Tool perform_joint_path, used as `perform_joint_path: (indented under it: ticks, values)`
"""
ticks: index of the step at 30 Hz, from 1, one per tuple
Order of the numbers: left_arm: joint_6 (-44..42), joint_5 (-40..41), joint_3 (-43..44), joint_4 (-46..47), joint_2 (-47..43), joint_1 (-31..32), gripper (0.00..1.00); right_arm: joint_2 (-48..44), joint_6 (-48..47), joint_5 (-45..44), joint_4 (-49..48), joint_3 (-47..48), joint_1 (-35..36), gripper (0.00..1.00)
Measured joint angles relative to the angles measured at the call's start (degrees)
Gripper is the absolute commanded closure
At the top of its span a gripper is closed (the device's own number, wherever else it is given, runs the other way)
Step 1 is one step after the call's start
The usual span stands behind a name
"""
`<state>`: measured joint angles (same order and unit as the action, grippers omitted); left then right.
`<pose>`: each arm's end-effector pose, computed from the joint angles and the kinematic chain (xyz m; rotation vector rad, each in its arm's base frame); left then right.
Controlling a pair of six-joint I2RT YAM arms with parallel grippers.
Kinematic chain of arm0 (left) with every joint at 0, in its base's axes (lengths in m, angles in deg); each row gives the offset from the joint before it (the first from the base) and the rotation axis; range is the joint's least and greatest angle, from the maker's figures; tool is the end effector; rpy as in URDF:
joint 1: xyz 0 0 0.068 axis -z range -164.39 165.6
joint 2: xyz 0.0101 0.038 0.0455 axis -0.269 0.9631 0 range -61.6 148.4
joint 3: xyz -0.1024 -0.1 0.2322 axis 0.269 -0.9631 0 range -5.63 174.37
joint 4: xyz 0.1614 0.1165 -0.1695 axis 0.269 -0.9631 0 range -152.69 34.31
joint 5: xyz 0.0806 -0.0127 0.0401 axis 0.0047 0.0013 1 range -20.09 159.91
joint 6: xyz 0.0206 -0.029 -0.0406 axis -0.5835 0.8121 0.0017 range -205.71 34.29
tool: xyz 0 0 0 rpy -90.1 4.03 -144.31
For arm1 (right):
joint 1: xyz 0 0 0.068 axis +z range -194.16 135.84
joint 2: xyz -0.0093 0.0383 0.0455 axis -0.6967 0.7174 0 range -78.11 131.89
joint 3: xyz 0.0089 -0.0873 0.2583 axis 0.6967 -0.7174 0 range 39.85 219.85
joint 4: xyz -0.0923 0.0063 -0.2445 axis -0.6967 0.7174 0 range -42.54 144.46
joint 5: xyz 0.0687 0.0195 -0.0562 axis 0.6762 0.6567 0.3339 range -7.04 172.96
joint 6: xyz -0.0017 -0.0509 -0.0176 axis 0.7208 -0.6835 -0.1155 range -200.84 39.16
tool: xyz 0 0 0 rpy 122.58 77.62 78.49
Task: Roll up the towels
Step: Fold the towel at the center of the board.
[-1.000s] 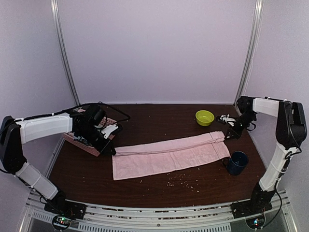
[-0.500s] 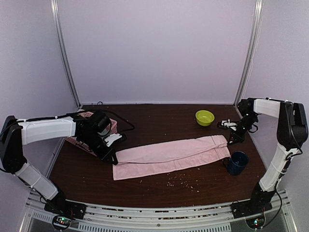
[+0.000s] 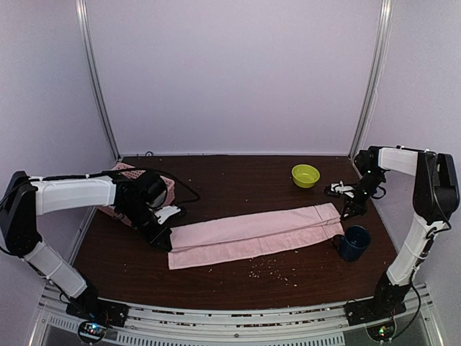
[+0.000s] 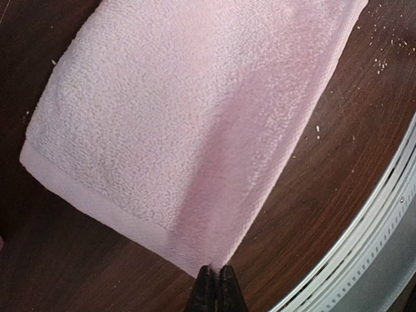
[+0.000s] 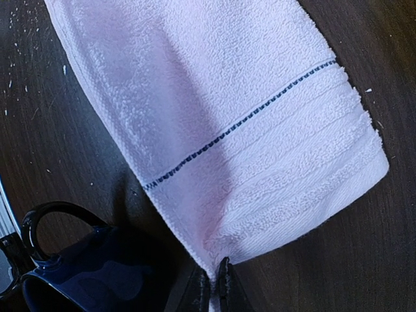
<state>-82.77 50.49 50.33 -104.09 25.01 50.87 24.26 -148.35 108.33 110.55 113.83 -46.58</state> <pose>0.2104 -0.1633 0.1980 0.8876 2.8846 -0.5824 0.3182 0.0019 0.2016 -1.5305 2.4135 0.5482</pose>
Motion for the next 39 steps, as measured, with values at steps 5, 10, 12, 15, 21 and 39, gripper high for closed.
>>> perform_joint_path:
  ticks: [5,10,12,15,21,39]
  values:
    - [0.02,0.17,-0.22,-0.37,0.92,0.00,1.00,0.07,-1.73,-1.03,0.61,-0.68,0.02,1.00]
    - [0.00,0.15,-0.20,-0.48,2.56,0.22,1.00,0.31,-2.75,-2.08,0.50,-2.03,0.02,1.00]
    - [0.00,0.17,-0.20,-0.52,3.54,0.42,1.00,0.79,-2.82,-2.14,0.17,-2.03,0.02,1.00]
    - [0.00,0.20,-0.15,-0.52,5.05,0.85,1.00,1.84,-2.84,-2.23,-0.02,-2.03,0.04,1.00]
    - [0.02,0.35,-0.09,-0.50,6.69,1.25,1.00,2.34,-3.02,-2.93,-0.50,-2.03,0.33,1.00]
    - [0.07,0.92,-0.20,-1.05,2.60,1.33,0.76,1.42,-9.88,-5.57,2.21,-4.13,0.57,0.54]
